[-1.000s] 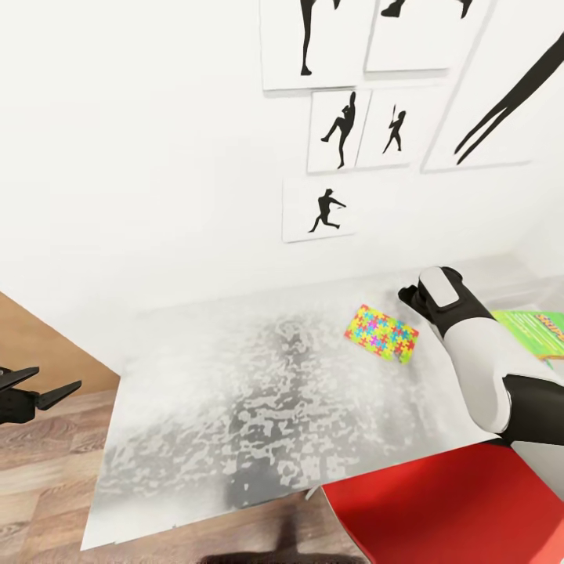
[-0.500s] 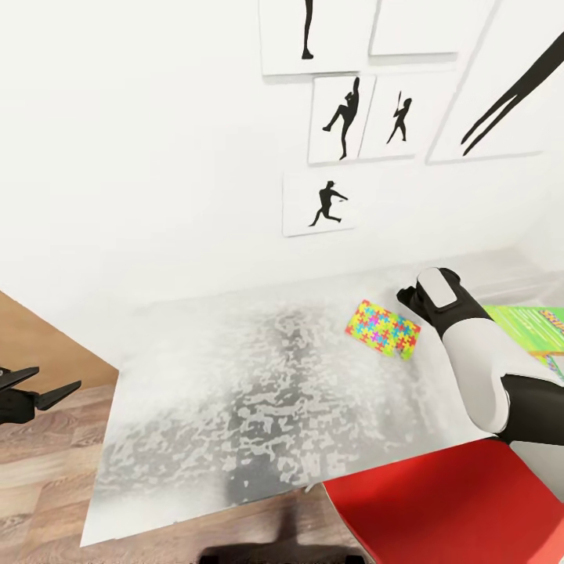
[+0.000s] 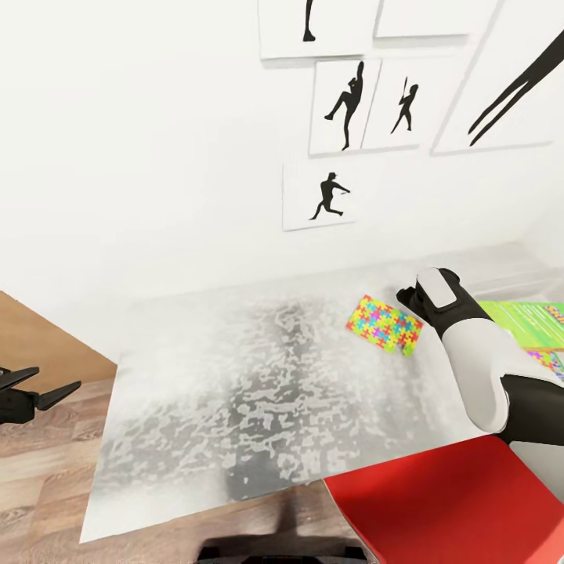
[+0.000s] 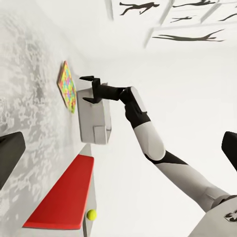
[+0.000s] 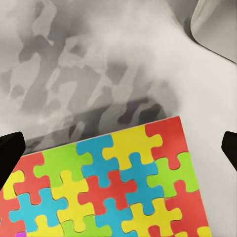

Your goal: Put all the toys in the child's room - the three board games (two on the bed and one on the table), the two jigsaw puzzles on the table, and the tennis ball on the table - inside the toy box on the table in the child's room.

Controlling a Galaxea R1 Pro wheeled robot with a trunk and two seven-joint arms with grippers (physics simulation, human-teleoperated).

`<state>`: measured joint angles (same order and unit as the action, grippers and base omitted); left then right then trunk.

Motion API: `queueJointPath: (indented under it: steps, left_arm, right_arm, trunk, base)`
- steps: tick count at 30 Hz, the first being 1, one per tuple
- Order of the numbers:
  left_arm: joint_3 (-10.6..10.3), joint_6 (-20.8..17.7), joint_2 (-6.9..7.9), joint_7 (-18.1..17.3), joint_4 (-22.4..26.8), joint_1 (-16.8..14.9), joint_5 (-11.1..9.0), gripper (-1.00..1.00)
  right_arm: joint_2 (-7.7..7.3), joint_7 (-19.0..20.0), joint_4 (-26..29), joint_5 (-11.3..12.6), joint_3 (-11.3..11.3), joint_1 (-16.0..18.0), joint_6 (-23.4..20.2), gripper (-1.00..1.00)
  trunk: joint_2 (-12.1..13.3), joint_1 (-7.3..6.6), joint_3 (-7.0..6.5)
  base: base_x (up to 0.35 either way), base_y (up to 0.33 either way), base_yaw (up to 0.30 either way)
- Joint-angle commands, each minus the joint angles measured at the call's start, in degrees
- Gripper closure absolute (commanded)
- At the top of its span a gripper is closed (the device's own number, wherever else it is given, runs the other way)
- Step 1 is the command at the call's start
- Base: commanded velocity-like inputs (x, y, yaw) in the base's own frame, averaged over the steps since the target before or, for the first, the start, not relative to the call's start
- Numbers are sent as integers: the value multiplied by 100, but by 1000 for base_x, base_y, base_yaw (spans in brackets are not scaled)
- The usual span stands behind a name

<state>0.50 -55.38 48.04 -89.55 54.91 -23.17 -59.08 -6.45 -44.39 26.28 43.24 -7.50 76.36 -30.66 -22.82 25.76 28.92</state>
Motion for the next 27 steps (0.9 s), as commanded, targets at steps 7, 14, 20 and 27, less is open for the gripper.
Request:
queueJointPath:
  steps: [7, 14, 20, 27]
  left_arm:
    - [-6, -61, 3, -17, 2, -3, -7, -100]
    - [-6, -61, 3, -17, 2, -3, 0, -100]
    - [-6, -61, 3, -14, 2, -3, 1, -100]
    - [-6, -61, 3, -12, 2, -3, 1, -100]
  right_arm:
    - [2, -35, 9, 33, -5, 2, -19, -100]
    - [-31, -35, 9, 35, -7, 1, -19, -100]
    - [-20, -31, 16, 31, -9, -25, -14, -100]
    - [-50, -27, 16, 43, -14, -40, -35, -100]
  trunk:
    - [-10, 3, 75]
    - [-10, 3, 142]
    - [-10, 3, 192]
    - [-10, 3, 201]
  base:
    - [0, 0, 0]
    - [0, 0, 0]
    - [0, 0, 0]
    - [0, 0, 0]
